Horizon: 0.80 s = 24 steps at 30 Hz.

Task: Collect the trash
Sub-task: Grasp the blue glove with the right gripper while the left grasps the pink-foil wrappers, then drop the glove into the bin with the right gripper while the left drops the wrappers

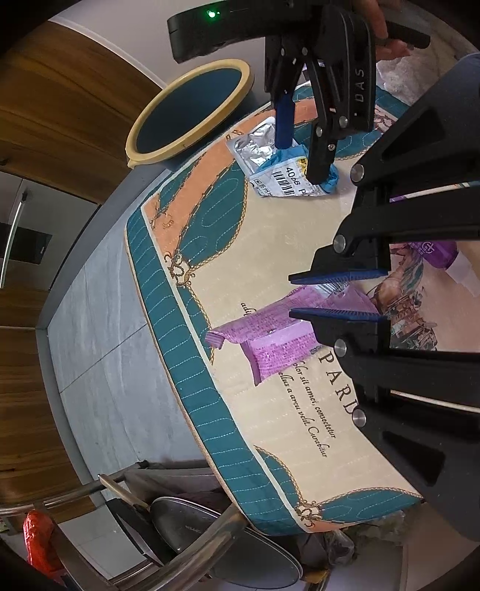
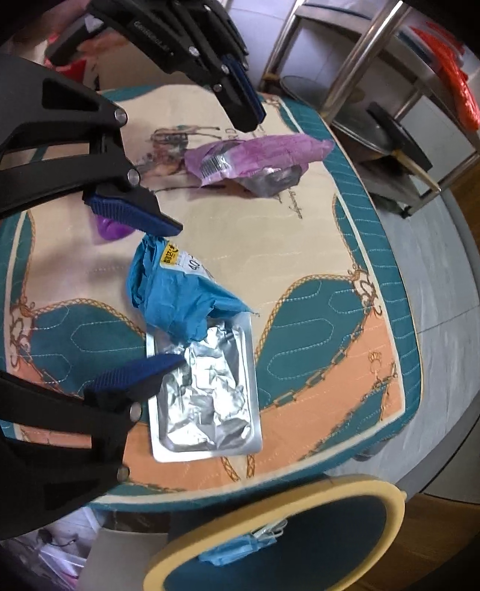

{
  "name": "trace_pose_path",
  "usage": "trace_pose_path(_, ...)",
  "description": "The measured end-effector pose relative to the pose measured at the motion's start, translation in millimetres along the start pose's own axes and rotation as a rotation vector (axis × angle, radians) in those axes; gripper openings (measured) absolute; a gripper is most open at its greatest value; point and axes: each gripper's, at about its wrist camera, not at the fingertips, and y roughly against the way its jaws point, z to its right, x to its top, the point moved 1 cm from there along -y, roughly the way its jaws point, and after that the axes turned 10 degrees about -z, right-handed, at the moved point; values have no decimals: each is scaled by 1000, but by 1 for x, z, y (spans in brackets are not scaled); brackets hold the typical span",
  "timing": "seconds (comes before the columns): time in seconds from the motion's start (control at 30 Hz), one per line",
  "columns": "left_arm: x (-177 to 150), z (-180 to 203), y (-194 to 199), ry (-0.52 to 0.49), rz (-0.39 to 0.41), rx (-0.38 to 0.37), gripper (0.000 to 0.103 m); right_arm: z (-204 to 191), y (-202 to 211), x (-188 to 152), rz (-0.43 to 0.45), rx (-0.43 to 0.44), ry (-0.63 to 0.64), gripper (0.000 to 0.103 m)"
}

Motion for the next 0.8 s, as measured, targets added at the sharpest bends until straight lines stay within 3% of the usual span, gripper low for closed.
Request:
trace_pose_path(0.23, 1, 4, 6, -5, 20, 1, 13, 2, 28, 0, 68, 40, -20, 49)
trace_pose_path(0.5, 21, 27, 37, -12, 127, -35, 13, 12, 126, 2, 303, -11, 41, 49)
trace_pose_path(0.67, 24, 26, 24, 17, 70, 25, 16, 31, 159, -1, 354, -12, 53, 49)
trace_pose_path(0.7, 23, 23, 13, 34, 23, 43, 33, 35, 167, -1, 357, -5, 59, 49)
trace_pose_path(0.73, 21, 21, 5, 50, -10, 60, 59, 39, 173, -2, 362, 3, 61, 50)
trace_pose_path(0.8, 17, 16, -10, 72, -62, 89, 71, 43, 184, -5, 366, 15, 79, 50)
